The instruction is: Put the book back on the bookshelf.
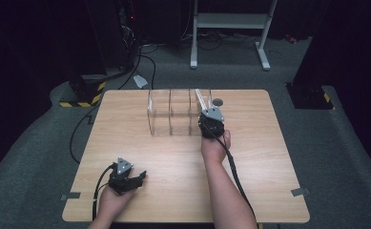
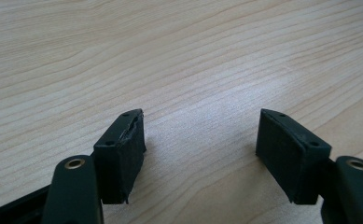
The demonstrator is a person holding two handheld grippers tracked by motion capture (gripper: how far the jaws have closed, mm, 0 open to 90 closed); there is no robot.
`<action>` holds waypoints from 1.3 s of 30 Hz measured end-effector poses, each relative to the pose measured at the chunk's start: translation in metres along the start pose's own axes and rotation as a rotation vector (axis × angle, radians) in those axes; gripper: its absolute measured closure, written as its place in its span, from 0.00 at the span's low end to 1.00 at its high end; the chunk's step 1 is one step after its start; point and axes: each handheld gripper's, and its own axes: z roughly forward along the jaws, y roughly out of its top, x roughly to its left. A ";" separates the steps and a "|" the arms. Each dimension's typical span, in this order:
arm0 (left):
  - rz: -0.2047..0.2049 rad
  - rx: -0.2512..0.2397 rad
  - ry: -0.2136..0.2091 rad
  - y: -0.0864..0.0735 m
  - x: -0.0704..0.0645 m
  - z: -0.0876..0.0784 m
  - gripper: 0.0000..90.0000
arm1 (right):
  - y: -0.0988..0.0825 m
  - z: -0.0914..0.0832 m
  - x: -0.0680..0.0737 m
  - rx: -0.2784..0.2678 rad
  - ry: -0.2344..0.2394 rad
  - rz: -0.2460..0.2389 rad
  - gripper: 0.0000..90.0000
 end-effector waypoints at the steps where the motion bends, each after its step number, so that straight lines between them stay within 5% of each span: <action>1: 0.000 0.000 0.000 0.000 0.000 0.000 0.36 | 0.000 0.000 0.000 0.000 -0.002 -0.003 0.84; 39: 0.004 0.000 -0.003 0.000 0.000 0.000 0.36 | -0.019 -0.011 -0.003 0.012 0.015 0.056 0.81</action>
